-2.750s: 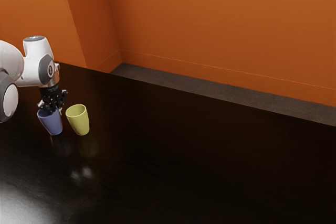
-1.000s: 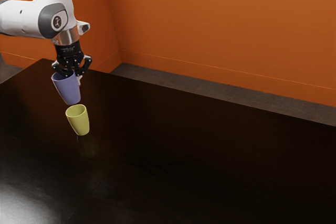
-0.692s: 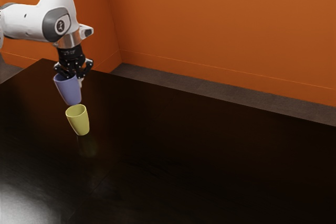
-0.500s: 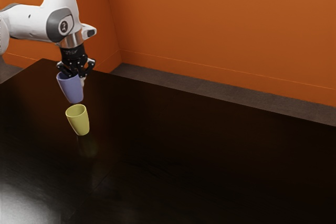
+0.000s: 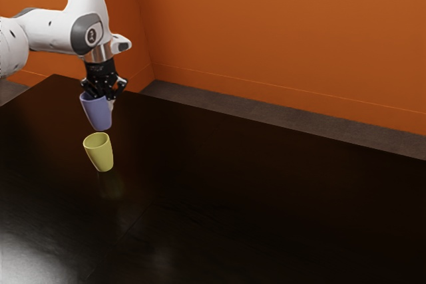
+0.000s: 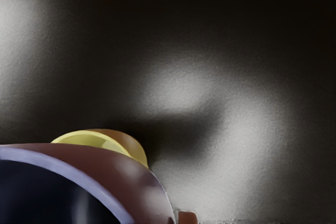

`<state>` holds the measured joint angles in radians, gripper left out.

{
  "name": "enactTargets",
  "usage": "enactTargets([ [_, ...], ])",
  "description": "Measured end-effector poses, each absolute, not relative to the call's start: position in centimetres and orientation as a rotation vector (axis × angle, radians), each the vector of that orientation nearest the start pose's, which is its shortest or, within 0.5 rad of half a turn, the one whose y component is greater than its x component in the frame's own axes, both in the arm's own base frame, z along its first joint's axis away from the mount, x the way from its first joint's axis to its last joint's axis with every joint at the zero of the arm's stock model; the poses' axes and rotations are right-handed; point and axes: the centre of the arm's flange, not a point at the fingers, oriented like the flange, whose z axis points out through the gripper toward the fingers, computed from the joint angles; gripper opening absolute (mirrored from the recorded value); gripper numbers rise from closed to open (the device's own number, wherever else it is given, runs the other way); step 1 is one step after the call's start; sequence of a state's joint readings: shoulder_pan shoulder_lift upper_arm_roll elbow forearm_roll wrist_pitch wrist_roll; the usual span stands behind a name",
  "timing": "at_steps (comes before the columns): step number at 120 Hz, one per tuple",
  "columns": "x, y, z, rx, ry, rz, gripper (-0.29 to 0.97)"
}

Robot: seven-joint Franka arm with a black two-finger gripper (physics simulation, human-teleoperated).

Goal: Place the left cup onto the right cup

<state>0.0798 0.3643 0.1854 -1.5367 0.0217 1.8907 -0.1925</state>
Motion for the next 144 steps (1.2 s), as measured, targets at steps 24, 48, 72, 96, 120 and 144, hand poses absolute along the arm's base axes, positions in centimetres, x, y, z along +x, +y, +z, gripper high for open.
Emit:
enactTargets([
  [24, 64.2, 18.1, 44.1, -2.993, -0.665, 0.038, -0.11],
  [48, 63.1, 20.2, 44.4, -3.004, -0.675, 0.043, -0.11],
  [72, 63.0, 20.1, 44.1, -3.019, -0.632, 0.050, -0.11],
  [96, 62.8, 20.0, 43.2, -3.027, -0.606, 0.067, -0.11],
  [120, 62.9, 20.0, 42.0, -3.033, -0.591, 0.066, -0.11],
  [144, 63.2, 20.0, 41.8, -3.034, -0.581, 0.047, -0.11],
])
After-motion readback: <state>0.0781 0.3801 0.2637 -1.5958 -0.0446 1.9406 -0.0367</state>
